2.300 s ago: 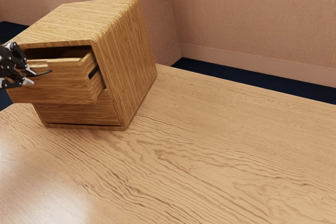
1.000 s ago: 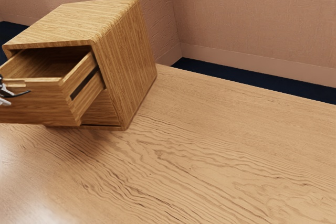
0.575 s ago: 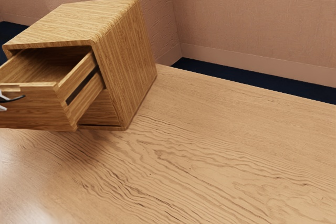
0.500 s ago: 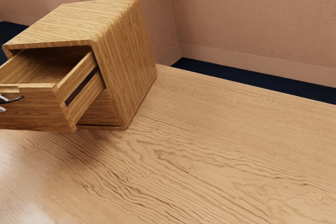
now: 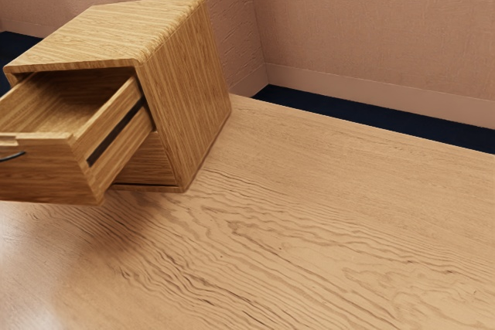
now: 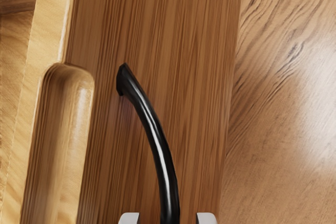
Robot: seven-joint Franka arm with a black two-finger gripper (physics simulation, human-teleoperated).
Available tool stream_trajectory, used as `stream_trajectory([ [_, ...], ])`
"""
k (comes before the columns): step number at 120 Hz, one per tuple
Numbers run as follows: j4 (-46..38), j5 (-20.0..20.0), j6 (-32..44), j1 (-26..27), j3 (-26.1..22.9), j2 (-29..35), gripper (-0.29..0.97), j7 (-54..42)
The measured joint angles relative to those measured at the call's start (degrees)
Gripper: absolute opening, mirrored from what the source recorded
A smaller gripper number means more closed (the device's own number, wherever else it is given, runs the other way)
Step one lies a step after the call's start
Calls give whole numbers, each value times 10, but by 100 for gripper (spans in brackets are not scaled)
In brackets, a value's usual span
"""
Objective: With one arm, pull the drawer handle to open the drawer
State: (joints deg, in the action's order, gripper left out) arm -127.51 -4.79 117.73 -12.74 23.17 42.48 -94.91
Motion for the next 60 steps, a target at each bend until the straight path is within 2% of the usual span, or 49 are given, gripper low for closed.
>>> stream_trajectory([
  [12,3,0,-14,0,-7,25,9,0],
  [26,83,-1,-80,0,-9,39,33,9],
  [42,154,-61,-199,1,-67,11,49,64],
  [60,163,-89,-284,5,-99,-14,59,128],
])
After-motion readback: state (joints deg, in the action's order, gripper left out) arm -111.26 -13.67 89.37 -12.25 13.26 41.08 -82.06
